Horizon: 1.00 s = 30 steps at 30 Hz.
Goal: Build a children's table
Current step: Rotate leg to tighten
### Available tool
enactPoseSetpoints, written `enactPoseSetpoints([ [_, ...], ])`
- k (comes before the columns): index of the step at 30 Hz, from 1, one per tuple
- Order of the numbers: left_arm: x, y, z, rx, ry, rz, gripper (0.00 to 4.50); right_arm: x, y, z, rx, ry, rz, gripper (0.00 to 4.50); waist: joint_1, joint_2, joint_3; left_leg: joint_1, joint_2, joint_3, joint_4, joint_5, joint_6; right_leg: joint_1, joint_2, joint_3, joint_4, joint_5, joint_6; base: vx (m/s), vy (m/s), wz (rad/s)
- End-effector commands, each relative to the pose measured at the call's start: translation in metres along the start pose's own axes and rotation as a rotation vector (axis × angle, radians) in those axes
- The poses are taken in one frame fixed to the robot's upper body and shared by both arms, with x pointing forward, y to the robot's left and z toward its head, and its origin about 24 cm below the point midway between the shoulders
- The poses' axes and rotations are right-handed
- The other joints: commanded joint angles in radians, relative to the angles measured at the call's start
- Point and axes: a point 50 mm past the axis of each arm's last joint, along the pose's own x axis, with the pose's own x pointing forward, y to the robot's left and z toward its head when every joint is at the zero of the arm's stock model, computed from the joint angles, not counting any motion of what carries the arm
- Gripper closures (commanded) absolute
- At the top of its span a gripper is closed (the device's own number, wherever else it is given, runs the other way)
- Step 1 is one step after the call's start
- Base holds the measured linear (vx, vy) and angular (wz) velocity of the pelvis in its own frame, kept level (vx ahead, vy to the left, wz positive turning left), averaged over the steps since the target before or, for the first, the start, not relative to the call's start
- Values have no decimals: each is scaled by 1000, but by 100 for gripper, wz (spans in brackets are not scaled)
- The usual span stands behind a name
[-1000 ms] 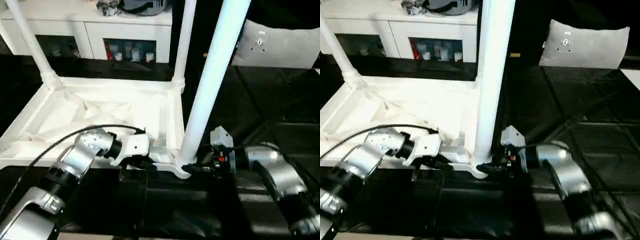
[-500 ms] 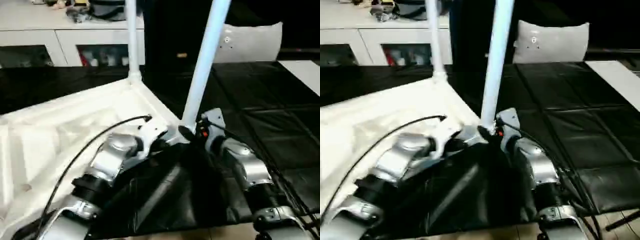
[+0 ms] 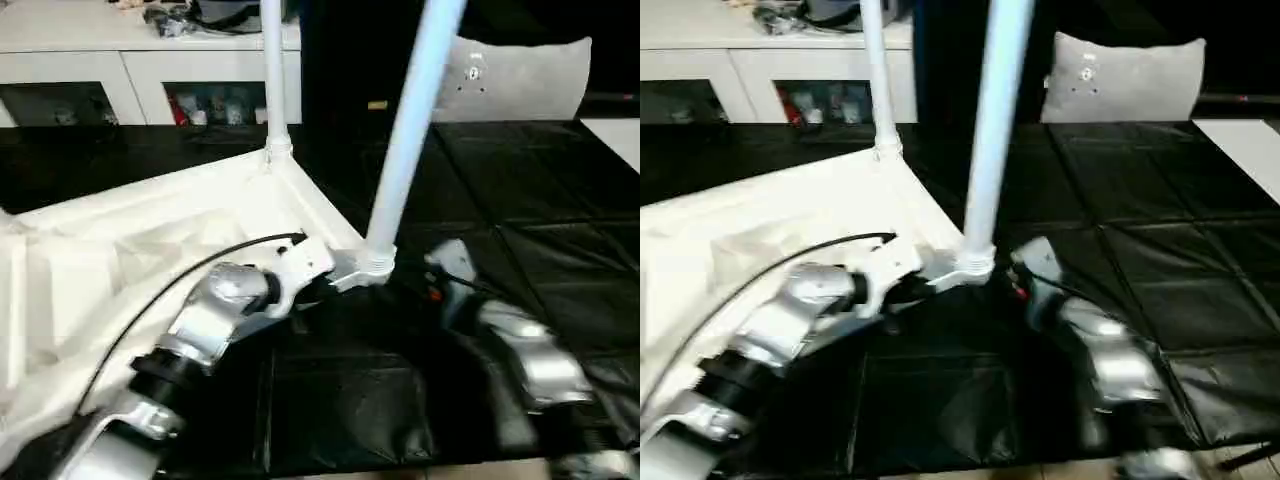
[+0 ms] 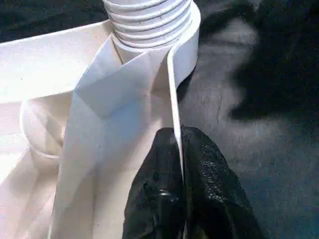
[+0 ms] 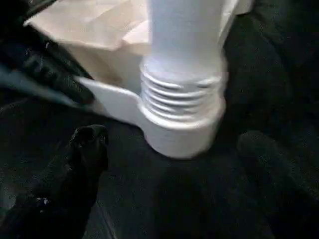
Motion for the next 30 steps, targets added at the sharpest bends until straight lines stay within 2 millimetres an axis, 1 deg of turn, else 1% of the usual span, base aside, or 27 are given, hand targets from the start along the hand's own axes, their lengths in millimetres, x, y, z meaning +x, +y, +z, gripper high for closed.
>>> enactPoseSetpoints([
  [1, 0, -9, -6, 73, 21, -112, 450, -5, -2, 13, -54, -20, 77, 5, 4, -11, -51, 11, 55, -25, -66, -272, 51, 33, -81, 45, -92, -257, -205, 0, 0, 0],
  [2, -3, -12, -9, 108, 38, -161, 450, -9, -4, 16, -89, -1, 116, 5, 6, -10, -51, 10, 55, -26, -66, -270, 55, 34, -81, 44, -91, -255, -207, 0, 0, 0],
  [3, -5, -13, -10, 126, 50, -187, 450, -11, -5, 18, -108, 10, 138, 5, 7, -11, -51, 10, 56, -26, -66, -270, 58, 34, -82, 44, -93, -255, -207, 0, 0, 0],
  [4, -7, -14, -13, 156, 63, -226, 450, -13, -6, 20, -145, 28, 165, 5, 9, -9, -53, 10, 58, -26, -65, -251, 64, 35, -82, 43, -87, -216, -219, 0, 0, 0],
  [5, -9, -15, -15, 177, 71, -256, 450, -15, -7, 22, -170, 43, 186, 5, 9, -8, -53, 12, 59, -24, -65, -249, 65, 33, -81, 44, -86, -205, -223, 0, 0, 0],
  [6, -10, -16, -16, 190, 74, -282, 450, -15, -8, 23, -187, 55, 207, 5, 9, -10, -52, 12, 58, -22, -64, -245, 67, 33, -81, 43, -83, -192, -231, 0, 0, 0],
  [8, -14, -17, -17, 218, 74, -340, 450, -15, -9, 27, -216, 69, 253, 5, 13, -12, -52, 14, 59, -21, -63, -244, 67, 33, -81, 43, -82, -194, -237, 0, 0, 0],
  [9, -14, -17, -17, 219, 74, -343, 450, -15, -9, 27, -217, 69, 256, 5, 16, -10, -52, 14, 60, -22, -63, -243, 66, 33, -82, 42, -81, -198, -240, 0, 0, 0],
  [10, -17, -19, -17, 248, 82, -395, 450, -13, -8, 30, -227, 73, 297, 5, 23, -11, -53, 16, 61, -20, -62, -235, 65, 33, -82, 43, -79, -192, -244, 0, 0, 0],
  [11, -18, -19, -17, 260, 85, -413, 450, -12, -7, 31, -227, 73, 311, 5, 26, -10, -53, 17, 62, -19, -63, -233, 64, 32, -82, 44, -79, -189, -244, 0, 0, 0],
  [12, -19, -20, -18, 274, 89, -431, 450, -10, -6, 32, -227, 74, 328, 5, 30, -11, -53, 19, 63, -18, -63, -231, 62, 31, -81, 44, -77, -177, -247, 0, 0, 0],
  [14, -20, -21, -17, 311, 97, -482, 450, -3, -2, 32, -228, 75, 378, 5, 34, -11, -54, 17, 63, -18, -64, -228, 61, 32, -82, 43, -74, -170, -248, 0, 0, 0],
  [15, -20, -21, -17, 320, 97, -494, 450, -1, 0, 31, -225, 75, 396, 5, 35, -11, -54, 18, 63, -18, -63, -230, 59, 30, -82, 43, -74, -171, -248, 0, 0, 0],
  [16, -20, -21, -17, 324, 96, -501, 450, 0, 1, 31, -223, 75, 406, 5, 39, -9, -52, 19, 64, -18, -64, -246, 51, 30, -84, 44, -76, -192, -246, 0, 0, 0],
  [17, -20, -22, -16, 337, 95, -515, 450, 3, 4, 28, -210, 78, 440, 5, 40, -11, -52, 20, 64, -18, -65, -248, 48, 30, -83, 44, -76, -198, -244, 0, 0, 0],
  [19, -20, -22, -16, 347, 93, -527, 450, 6, 8, 26, -201, 86, 474, 33, 45, -10, -53, 20, 63, -18, -65, -248, 42, 30, -84, 45, -76, -205, -241, 0, 0, 0],
  [20, -20, -22, -16, 350, 93, -532, 450, 8, 10, 25, -201, 90, 487, 33, 46, -11, -54, 20, 64, -18, -65, -247, 41, 30, -84, 45, -75, -200, -241, 0, 0, 0],
  [21, -19, -22, -15, 355, 92, -536, 450, 9, 12, 24, -197, 92, 499, 44, 47, -9, -53, 20, 64, -19, -66, -247, 38, 30, -84, 45, -75, -199, -240, 0, 0, 0],
  [22, -19, -22, -15, 360, 92, -543, 450, 12, 14, 22, -193, 91, 507, 65, 48, -9, -54, 21, 65, -19, -66, -247, 35, 29, -84, 45, -73, -187, -243, 0, 0, 0],
  [23, -19, -22, -15, 364, 91, -547, 450, 14, 14, 22, -192, 91, 509, 74, 50, -6, -55, 22, 64, -19, -66, -249, 33, 29, -84, 45, -73, -187, -244, 0, 0, 0],
  [24, -19, -22, -15, 366, 91, -550, 450, 15, 15, 22, -192, 90, 510, 74, 50, -7, -55, 21, 64, -18, -66, -250, 31, 30, -85, 45, -74, -188, -244, 0, 0, 0],
  [27, -17, -21, -14, 371, 91, -561, 450, 19, 15, 22, -184, 83, 518, 108, 50, -5, -55, 20, 64, -19, -67, -252, 27, 31, -84, 45, -71, -182, -245, 0, 0, 0],
  [28, -17, -21, -14, 372, 91, -562, 450, 19, 15, 22, -180, 79, 522, 118, 51, -6, -55, 21, 64, -19, -66, -256, 26, 30, -85, 45, -72, -186, -245, 0, 0, 0],
  [30, -17, -21, -14, 372, 91, -565, 450, 19, 16, 22, -176, 76, 527, 130, 51, -6, -54, 22, 64, -19, -66, -266, 24, 30, -85, 45, -73, -199, -245, 0, 0, 0],
])
